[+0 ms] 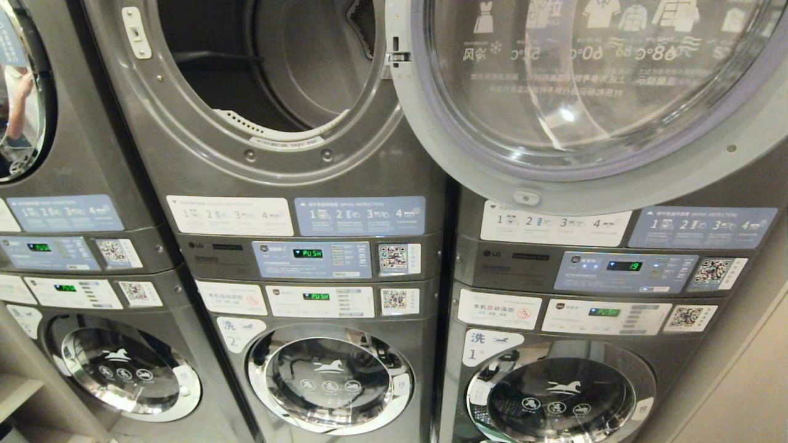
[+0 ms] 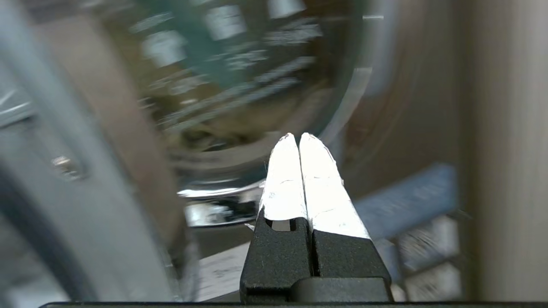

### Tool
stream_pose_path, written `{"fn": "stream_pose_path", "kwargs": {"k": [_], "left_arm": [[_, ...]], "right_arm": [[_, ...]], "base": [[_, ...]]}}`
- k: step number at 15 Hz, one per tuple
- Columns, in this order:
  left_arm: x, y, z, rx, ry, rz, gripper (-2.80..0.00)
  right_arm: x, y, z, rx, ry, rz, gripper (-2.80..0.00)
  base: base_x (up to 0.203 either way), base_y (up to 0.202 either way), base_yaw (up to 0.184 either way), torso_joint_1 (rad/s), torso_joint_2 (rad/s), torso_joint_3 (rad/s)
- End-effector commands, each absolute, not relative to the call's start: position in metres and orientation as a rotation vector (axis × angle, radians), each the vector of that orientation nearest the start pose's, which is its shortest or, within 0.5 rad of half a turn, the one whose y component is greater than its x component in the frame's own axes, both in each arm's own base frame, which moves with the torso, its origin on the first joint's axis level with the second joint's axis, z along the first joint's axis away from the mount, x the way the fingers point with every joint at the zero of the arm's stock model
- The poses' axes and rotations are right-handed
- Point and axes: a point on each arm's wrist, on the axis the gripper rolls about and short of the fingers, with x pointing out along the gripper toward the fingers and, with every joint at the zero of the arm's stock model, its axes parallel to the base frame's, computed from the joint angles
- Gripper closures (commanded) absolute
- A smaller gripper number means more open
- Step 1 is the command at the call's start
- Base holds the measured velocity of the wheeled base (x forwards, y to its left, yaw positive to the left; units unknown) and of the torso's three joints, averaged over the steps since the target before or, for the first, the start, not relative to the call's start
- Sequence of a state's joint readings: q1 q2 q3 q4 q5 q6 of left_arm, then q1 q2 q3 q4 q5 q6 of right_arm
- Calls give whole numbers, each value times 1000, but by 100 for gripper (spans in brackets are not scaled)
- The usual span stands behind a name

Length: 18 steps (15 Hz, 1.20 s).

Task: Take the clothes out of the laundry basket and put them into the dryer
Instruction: Close the dryer

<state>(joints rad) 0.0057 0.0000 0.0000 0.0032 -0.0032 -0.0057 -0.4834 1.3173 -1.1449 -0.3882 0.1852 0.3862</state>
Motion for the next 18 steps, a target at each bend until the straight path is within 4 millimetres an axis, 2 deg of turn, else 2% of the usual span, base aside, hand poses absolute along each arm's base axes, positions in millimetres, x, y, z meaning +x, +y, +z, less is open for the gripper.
{"fn": "stream_pose_path", "kwargs": {"k": [1,3,5,13,18], "left_arm": [[-23,0,75,-6,2,3,0],[-23,0,75,-6,2,3,0],[-23,0,75,-6,2,4,0],[-23,0,75,-6,2,3,0],[-23,0,75,-6,2,5,0]], "right_arm": [[211,-107,345,302,-242,-170,0],[219,-110,346,257,-308,-86,0],[225,-111,339,234,-299,19,0],[221,-104,333,272,-309,173,0],[194,-84,320,255,-269,355,0]], "base": [[0,0,0,0,0,0],[0,0,0,0,0,0],[0,0,0,0,0,0],[0,0,0,0,0,0],[0,0,0,0,0,0]]}}
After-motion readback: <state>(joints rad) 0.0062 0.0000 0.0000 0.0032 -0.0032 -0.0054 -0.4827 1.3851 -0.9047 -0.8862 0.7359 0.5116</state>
